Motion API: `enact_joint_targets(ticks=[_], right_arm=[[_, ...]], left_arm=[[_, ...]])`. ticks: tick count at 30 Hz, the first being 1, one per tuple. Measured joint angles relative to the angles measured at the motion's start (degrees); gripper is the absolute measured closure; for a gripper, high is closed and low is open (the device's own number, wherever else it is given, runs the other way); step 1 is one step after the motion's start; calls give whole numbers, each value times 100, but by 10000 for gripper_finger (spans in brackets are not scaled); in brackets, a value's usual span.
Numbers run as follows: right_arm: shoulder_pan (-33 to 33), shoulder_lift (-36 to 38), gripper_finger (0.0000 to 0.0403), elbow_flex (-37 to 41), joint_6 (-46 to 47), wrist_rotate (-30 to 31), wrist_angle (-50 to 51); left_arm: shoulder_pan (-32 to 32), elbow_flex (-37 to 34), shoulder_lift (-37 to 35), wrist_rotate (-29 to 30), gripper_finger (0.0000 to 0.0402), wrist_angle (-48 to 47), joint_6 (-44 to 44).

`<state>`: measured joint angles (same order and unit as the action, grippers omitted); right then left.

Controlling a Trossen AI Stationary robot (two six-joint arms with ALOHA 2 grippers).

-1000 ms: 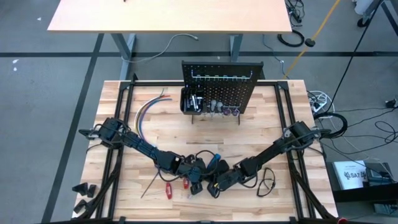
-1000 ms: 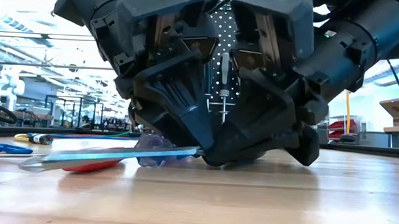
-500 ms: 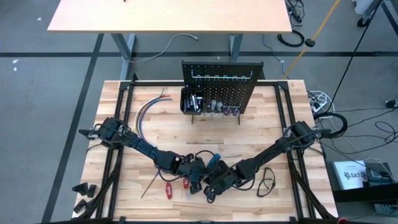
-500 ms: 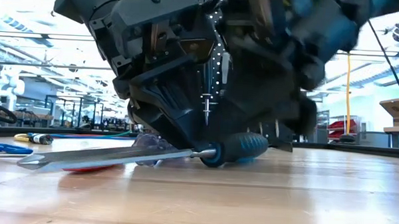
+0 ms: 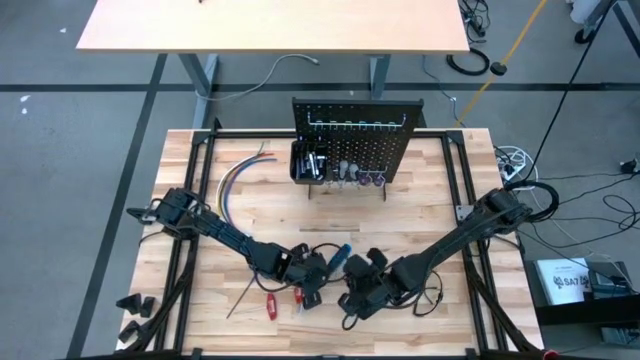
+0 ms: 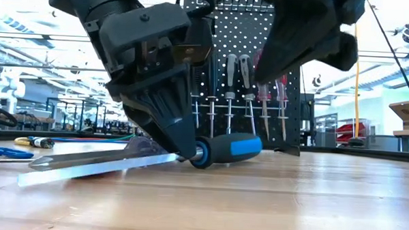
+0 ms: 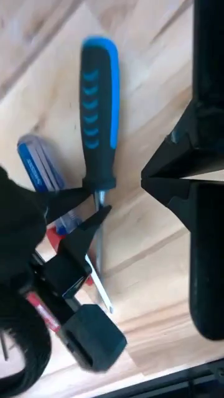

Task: Hang tools onto peg board
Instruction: Hang the blue flat screwdriver on the peg board

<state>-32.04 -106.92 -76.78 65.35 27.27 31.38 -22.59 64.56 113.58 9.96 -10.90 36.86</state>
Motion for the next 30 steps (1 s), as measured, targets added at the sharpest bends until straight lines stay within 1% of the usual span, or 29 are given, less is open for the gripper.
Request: enact_joint_targets(ticks=[3,6,10,13,17,22,25,28,30], right_arm=[[-59,117,403,-1,159,175,290],[-107,183,403,1,316,346,489],[-167,210,403,1,580,569,794],[-193,210,403,1,739,597,1017],[-278,221,403,1,986,581,1382],[-531,400,403,1,1465,691,1863],[-845,630,403,1,1732,1161,2104],[-1325,927,403,1,1972,1941,2210],[-1676,1096,403,1,2049,2567,2215]], left_arm=[[7,107,11,311,273,-72,-256],[20,236,48,454,287,-106,-444],[22,274,57,572,331,-122,-592],[24,274,57,643,365,-44,-574],[25,273,54,628,367,760,-657],[24,283,45,121,367,2017,-907],[59,294,24,26,367,2298,-1029],[150,294,-2,52,367,2261,-1034],[175,294,-2,82,367,2324,-1054]])
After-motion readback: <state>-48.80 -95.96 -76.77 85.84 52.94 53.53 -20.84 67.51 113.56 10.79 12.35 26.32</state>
